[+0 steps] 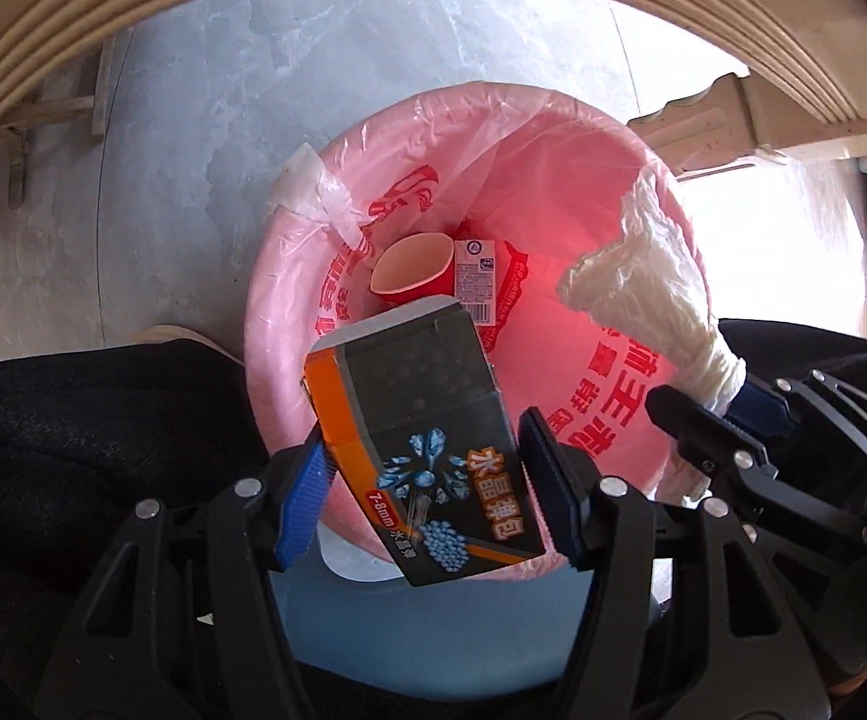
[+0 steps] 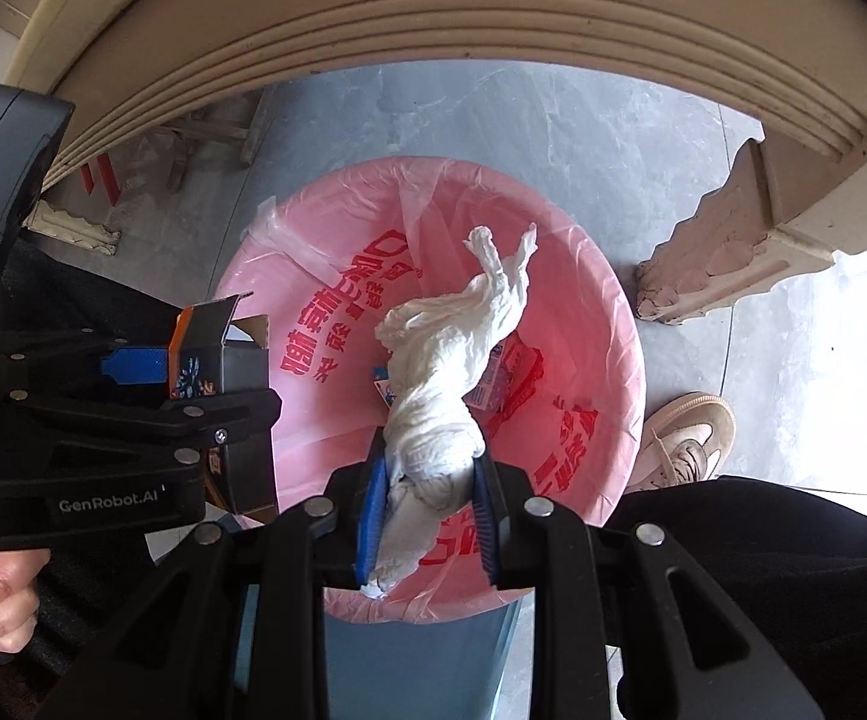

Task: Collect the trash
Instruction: 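Open both tools to drop the snack box and tissue into the bin, then raise both tools back over the table toward the two remaining boxes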

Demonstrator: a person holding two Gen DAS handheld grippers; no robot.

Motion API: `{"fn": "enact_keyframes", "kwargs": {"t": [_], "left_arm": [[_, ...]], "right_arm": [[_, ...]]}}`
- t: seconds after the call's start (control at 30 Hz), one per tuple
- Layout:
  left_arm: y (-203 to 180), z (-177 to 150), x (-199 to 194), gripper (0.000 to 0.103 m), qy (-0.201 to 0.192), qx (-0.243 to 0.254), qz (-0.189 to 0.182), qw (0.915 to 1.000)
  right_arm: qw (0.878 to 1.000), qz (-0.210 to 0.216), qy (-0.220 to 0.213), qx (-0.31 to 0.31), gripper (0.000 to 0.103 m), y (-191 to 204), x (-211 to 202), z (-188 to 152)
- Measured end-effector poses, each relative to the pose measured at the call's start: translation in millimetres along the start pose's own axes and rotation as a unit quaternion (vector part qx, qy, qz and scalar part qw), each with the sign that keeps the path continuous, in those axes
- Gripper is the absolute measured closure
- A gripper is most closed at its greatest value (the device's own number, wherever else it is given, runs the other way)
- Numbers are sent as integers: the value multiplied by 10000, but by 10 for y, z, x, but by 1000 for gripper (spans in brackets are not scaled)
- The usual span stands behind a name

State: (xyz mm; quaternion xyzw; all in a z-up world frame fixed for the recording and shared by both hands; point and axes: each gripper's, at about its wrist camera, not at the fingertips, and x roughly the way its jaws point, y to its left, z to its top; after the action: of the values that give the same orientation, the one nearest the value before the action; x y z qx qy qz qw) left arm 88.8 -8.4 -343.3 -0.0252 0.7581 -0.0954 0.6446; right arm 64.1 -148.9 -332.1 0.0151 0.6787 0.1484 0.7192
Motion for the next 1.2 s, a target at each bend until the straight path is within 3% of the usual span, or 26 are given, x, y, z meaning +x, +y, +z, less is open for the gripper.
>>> {"fn": "enact_keyframes", "kwargs": {"t": [0.27,0.6,0.8,1.2], "left_arm": [[85,156,181,43,220,-324,-178,9991],[122,203,301,43,382,-424,-89,9983],[100,202,311,39,311,-338,18,9989],[78,176,256,35,169,-201,191,9995]], "right_arm": [[9996,94,273,76,77,-47,187,18],[9988,171,445,134,77,-69,354,59],[9989,55,460,114,61,-59,364,65],[9991,33,411,102,61,-59,336,62]]}}
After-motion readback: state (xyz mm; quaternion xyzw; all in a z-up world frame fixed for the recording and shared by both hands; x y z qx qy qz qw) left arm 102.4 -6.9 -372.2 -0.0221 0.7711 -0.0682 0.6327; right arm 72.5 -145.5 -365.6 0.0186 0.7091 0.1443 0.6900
